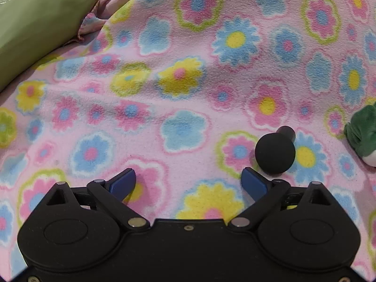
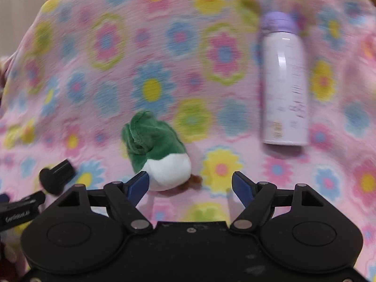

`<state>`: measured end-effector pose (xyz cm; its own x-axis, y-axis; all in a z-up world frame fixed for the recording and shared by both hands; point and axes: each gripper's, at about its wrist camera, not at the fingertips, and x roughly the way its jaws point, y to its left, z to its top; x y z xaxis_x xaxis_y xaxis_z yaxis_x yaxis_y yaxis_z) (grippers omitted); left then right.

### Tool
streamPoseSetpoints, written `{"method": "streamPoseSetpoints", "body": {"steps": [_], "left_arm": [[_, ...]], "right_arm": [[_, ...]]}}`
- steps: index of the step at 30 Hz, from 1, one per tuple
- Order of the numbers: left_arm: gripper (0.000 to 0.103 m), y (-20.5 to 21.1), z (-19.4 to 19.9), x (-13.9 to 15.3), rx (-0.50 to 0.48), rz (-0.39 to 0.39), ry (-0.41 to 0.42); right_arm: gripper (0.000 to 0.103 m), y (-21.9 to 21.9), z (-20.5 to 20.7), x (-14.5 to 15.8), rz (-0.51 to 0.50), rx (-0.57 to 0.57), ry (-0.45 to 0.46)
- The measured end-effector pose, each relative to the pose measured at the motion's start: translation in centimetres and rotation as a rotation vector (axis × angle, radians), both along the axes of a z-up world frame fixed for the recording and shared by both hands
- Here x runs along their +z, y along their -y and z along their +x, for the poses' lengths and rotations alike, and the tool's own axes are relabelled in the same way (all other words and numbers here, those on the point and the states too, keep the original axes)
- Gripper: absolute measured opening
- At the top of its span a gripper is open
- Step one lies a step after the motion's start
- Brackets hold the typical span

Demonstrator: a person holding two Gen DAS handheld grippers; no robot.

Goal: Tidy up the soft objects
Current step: 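Close the right tool on the snowman plush's white body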

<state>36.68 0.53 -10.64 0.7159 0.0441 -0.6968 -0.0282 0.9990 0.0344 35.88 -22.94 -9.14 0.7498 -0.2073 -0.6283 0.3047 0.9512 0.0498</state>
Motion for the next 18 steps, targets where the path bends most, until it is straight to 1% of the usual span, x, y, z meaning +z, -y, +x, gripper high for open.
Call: {"method": "streamPoseSetpoints", "body": {"steps": [2, 5, 7, 9, 14, 18], "left_arm": [[0.094, 0.0, 0.0, 0.0, 0.0, 0.001, 0.0], [0.094, 0.0, 0.0, 0.0, 0.0, 0.0, 0.0], [0.094, 0.0, 0.0, 0.0, 0.0, 0.0, 0.0], [0.094, 0.0, 0.0, 0.1, 0.0, 0.0, 0.0], [0.094, -0.1, 0.0, 0.1, 0.0, 0.0, 0.0], [0.094, -0.1, 0.0, 0.1, 0.0, 0.0, -0.001]], "right_arm": [[0.075, 0.0, -0.5, -0.1, 0.006, -0.029, -0.002], [0.075, 0.3, -1.2, -0.4, -0.002, -0.107, -0.012], [0.076, 0.9, -1.5, -0.6, 0.023, -0.15, -0.018], [0.076, 1.1, -1.5, -0.5, 0.044, -0.115, -0.022], [0.08, -1.2, -1.6, -0.8, 0.023, 0.035, -0.009], [0.081, -2.5, -0.3, -1.5, 0.021, 0.097, -0.019]]}}
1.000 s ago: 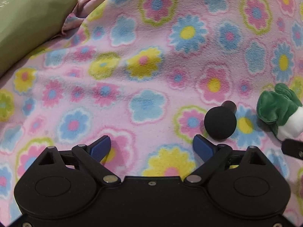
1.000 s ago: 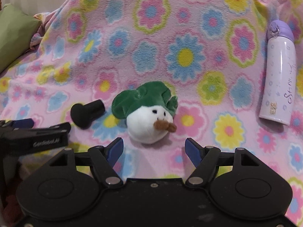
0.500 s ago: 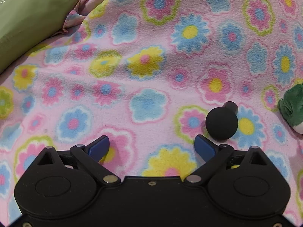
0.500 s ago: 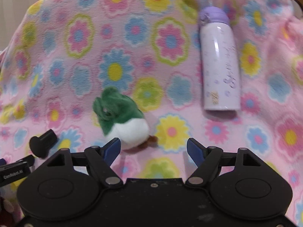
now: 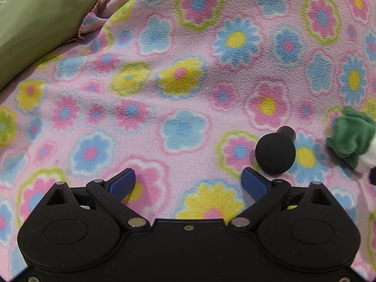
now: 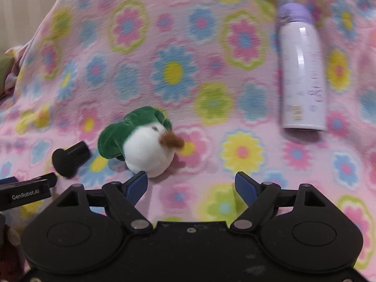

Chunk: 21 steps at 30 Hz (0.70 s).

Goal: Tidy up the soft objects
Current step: 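Close the right tool on the snowman plush's white body, then lift the snowman with the right tool while the left tool grasps its black handle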

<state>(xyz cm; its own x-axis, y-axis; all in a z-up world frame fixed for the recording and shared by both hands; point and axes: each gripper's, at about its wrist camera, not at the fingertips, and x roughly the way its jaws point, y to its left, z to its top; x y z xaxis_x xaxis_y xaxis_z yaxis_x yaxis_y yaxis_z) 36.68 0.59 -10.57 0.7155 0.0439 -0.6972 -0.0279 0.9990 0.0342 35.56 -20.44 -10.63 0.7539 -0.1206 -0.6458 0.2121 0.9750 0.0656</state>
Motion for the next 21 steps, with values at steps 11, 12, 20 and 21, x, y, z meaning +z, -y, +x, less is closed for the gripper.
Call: {"method": "streamPoseSetpoints", "body": {"steps": [11, 12, 20, 21], "left_arm": [[0.094, 0.0, 0.0, 0.0, 0.0, -0.001, 0.0], [0.094, 0.0, 0.0, 0.0, 0.0, -0.001, 0.0], [0.095, 0.0, 0.0, 0.0, -0.001, -0.001, 0.0], [0.095, 0.0, 0.0, 0.0, 0.0, -0.001, 0.0]], "right_arm": [[0.081, -2.6, 3.9, -0.4, -0.064, 0.114, -0.009], [0.081, -2.8, 4.1, -0.3, -0.071, 0.121, -0.004], [0.052, -2.9, 4.4, -0.1, -0.062, 0.151, 0.014], [0.052, -2.5, 3.9, 0.0, -0.062, 0.142, 0.022]]}}
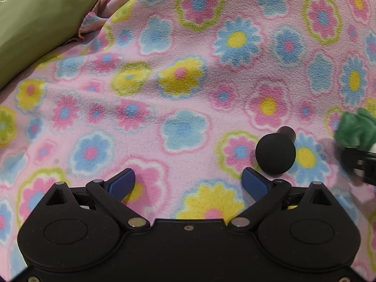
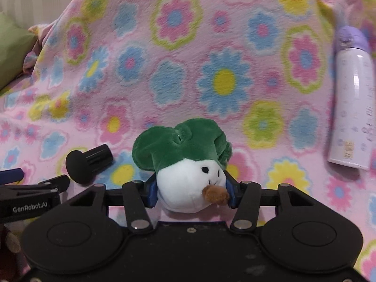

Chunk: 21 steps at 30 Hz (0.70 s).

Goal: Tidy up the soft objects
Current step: 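Lift the snowman with the right tool while the left tool grasps its black handle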

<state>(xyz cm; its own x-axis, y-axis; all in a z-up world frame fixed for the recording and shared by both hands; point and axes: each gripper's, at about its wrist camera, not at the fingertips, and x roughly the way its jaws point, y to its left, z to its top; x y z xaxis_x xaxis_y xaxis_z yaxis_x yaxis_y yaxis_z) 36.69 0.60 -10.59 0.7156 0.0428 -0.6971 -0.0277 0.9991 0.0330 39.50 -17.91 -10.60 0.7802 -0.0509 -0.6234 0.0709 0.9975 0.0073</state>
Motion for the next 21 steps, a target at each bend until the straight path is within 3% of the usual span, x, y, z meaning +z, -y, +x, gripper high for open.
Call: {"method": "streamPoseSetpoints", "body": {"steps": [7, 10, 12, 16, 21], "left_arm": [[0.094, -0.1, -0.5, 0.1, -0.017, -0.02, 0.014], [0.094, 0.0, -1.1, 0.6, -0.041, -0.028, 0.038], [0.094, 0.2, -1.7, 1.2, -0.067, -0.025, 0.053], [0.094, 1.1, -2.6, 2.2, -0.118, -0.026, 0.071], [0.094, 3.6, -2.2, 2.9, -0.177, -0.019, 0.065]], "right_arm": [[0.052, 2.5, -3.9, 0.2, -0.094, -0.043, 0.021], [0.053, 3.8, -4.4, -1.1, -0.074, -0.078, -0.025], [0.053, 4.2, -4.6, -1.3, -0.046, -0.084, -0.009], [0.058, 3.5, -4.3, -1.5, -0.088, -0.079, -0.002], [0.066, 4.4, -4.1, -1.6, -0.031, -0.087, -0.004]]}}
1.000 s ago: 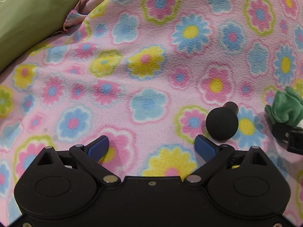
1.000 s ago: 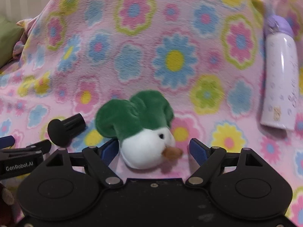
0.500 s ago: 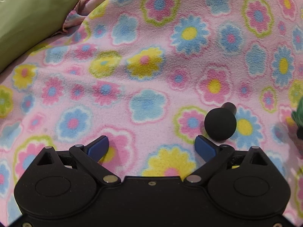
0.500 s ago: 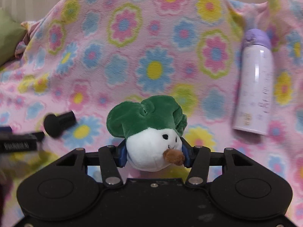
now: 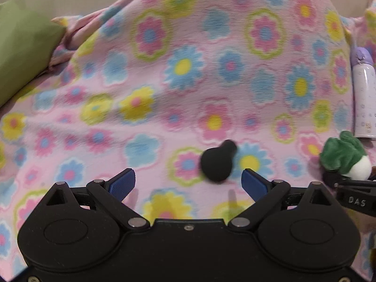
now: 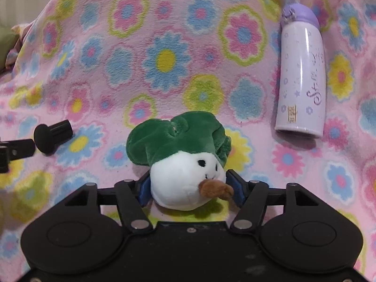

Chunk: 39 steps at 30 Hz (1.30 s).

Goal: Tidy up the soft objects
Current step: 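Lift the snowman with the right tool while the left tool grasps its black handle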

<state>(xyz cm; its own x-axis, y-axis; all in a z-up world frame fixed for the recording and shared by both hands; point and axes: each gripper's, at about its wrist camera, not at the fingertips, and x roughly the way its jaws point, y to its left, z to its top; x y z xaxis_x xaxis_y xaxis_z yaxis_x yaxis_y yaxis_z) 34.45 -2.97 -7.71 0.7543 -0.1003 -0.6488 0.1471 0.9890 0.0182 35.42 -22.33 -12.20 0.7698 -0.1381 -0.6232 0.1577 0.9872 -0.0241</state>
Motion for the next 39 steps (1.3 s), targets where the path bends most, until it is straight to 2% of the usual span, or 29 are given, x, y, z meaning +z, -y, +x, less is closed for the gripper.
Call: {"method": "streamPoseSetpoints", "body": {"steps": [5, 13, 15, 19, 22, 26, 30, 34, 39], "left_arm": [[0.094, 2.1, 1.6, -0.9, 0.004, 0.054, -0.036], [0.095, 0.1, 3.1, -1.7, 0.147, 0.006, -0.103], [0.096, -0.6, 3.1, -1.5, 0.162, -0.01, -0.104], [0.096, -1.1, 3.0, -0.6, 0.182, 0.024, -0.073], [0.096, -1.3, 3.0, -0.6, 0.183, 0.032, -0.081], [0.097, -1.7, 2.9, -0.9, 0.222, 0.014, -0.112], [0.096, -2.8, 2.0, -1.5, 0.253, -0.046, -0.154], [0.094, -2.6, 1.0, -1.6, 0.234, -0.013, -0.159], [0.094, -1.7, 0.3, -1.7, 0.157, 0.024, -0.141]], "right_arm": [[0.069, -0.1, 0.0, -0.1, -0.004, 0.003, -0.002], [0.071, -0.1, -0.1, -0.1, 0.001, 0.004, 0.001], [0.072, -0.1, 0.0, -0.1, 0.005, 0.008, 0.0], [0.073, -0.1, 0.1, -0.1, 0.007, 0.009, 0.0], [0.073, -0.1, 0.0, -0.1, 0.007, 0.009, 0.001], [0.073, -0.1, 0.1, -0.1, 0.008, 0.009, 0.001], [0.073, -0.1, 0.1, -0.2, 0.009, 0.01, 0.002], [0.074, -0.1, 0.1, -0.2, 0.009, 0.011, 0.004], [0.075, -0.1, 0.1, -0.2, 0.01, 0.013, 0.004]]}}
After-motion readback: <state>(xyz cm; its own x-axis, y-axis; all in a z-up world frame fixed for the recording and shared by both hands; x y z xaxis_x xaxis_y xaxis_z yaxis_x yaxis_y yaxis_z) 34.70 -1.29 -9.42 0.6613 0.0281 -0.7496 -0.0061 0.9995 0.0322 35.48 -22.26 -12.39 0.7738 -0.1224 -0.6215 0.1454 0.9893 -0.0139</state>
